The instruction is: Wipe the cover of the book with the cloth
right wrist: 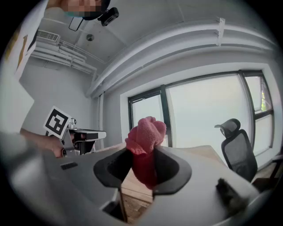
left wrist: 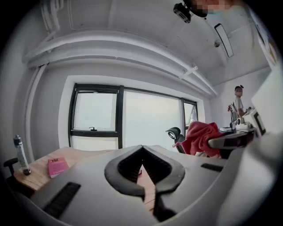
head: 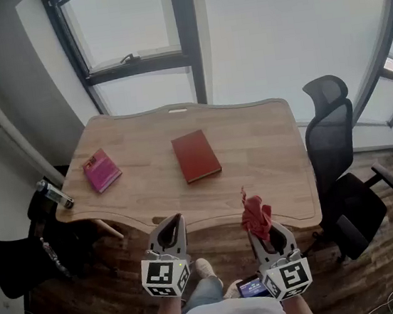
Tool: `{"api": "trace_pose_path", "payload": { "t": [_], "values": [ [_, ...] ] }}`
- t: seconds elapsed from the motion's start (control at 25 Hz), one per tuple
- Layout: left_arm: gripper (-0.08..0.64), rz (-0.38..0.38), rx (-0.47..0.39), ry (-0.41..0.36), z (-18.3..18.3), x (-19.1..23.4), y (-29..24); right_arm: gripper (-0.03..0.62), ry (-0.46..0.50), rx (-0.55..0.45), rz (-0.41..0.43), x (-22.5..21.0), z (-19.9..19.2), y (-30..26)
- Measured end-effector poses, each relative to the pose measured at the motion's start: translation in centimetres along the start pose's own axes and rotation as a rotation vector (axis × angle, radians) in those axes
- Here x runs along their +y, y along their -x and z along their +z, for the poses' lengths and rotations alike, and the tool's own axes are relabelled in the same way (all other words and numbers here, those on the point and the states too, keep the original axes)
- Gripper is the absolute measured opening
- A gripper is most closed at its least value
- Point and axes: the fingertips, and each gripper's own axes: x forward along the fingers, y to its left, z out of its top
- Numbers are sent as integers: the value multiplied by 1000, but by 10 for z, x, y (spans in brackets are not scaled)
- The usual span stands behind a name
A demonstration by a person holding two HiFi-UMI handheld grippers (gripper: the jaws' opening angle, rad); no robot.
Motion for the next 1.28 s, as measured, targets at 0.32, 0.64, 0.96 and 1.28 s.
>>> {"api": "trace_pose_path", "payload": {
  "t": [0.32, 0.64, 0.96, 1.28],
  "values": [
    [9, 31, 1, -1, -3, 9, -3, 143, -2, -7, 7, 1, -2, -9],
    [9, 61, -1, -2, -1, 20, -5, 143, -29, -1, 21, 1, -2, -19],
    [9, 86, 9, 7, -5, 38, -17, 143, -42, 20, 33, -2, -8, -42],
    [9, 69, 33, 32, -16, 65, -80, 143, -51, 62, 1, -32, -14, -95]
  ]
}}
